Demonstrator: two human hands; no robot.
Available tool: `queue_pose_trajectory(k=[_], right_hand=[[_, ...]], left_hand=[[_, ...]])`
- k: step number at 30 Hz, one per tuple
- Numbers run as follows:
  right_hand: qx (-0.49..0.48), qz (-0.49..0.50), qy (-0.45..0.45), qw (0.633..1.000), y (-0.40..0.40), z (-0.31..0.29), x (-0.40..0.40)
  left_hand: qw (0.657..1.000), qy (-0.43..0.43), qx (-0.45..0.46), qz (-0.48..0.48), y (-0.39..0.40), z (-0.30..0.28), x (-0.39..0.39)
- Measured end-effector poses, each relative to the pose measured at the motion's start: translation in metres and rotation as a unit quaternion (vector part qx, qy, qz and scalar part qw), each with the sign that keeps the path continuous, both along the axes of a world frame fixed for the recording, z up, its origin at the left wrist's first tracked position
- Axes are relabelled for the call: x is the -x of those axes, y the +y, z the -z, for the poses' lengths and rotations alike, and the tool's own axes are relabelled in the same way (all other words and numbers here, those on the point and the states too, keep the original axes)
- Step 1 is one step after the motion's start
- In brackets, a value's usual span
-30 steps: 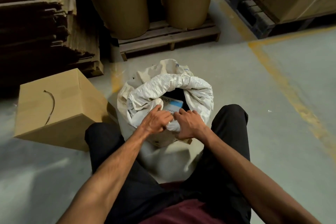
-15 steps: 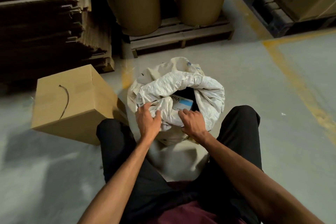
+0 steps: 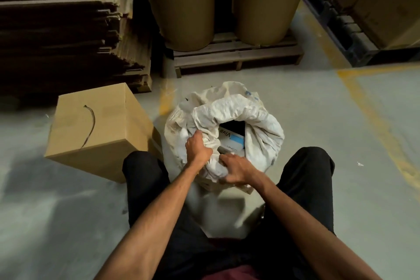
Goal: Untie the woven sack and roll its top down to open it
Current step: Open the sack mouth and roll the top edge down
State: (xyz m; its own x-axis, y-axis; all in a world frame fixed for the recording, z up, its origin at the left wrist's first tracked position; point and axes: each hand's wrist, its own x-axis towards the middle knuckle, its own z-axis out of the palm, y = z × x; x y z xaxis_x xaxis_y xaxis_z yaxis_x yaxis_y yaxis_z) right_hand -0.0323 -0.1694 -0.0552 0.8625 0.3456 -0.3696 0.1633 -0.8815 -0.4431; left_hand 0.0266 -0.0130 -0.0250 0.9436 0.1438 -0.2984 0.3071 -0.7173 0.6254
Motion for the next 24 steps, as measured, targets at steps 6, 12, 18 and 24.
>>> queue_pose_trajectory(k=[6, 12, 18, 24], right_hand=[[-0.008, 0.074, -0.261, 0.963, 0.012, -0.04, -0.059], [0.299, -0.159, -0.258, 0.905, 0.045, -0.046, -0.112], [0.295, -0.206, -0.217, 0.907, 0.067, -0.067, -0.142], [0.276, -0.175, -0.231, 0.917, 0.087, -0.105, -0.149]], left_hand=[[0.996, -0.054, 0.014, 0.069, 0.025, -0.005, -0.007], [0.991, -0.091, 0.04, 0.085, 0.03, -0.01, 0.0], [0.993, -0.083, 0.012, 0.08, 0.059, 0.004, 0.015], [0.993, -0.061, -0.099, 0.004, 0.047, 0.005, 0.014]])
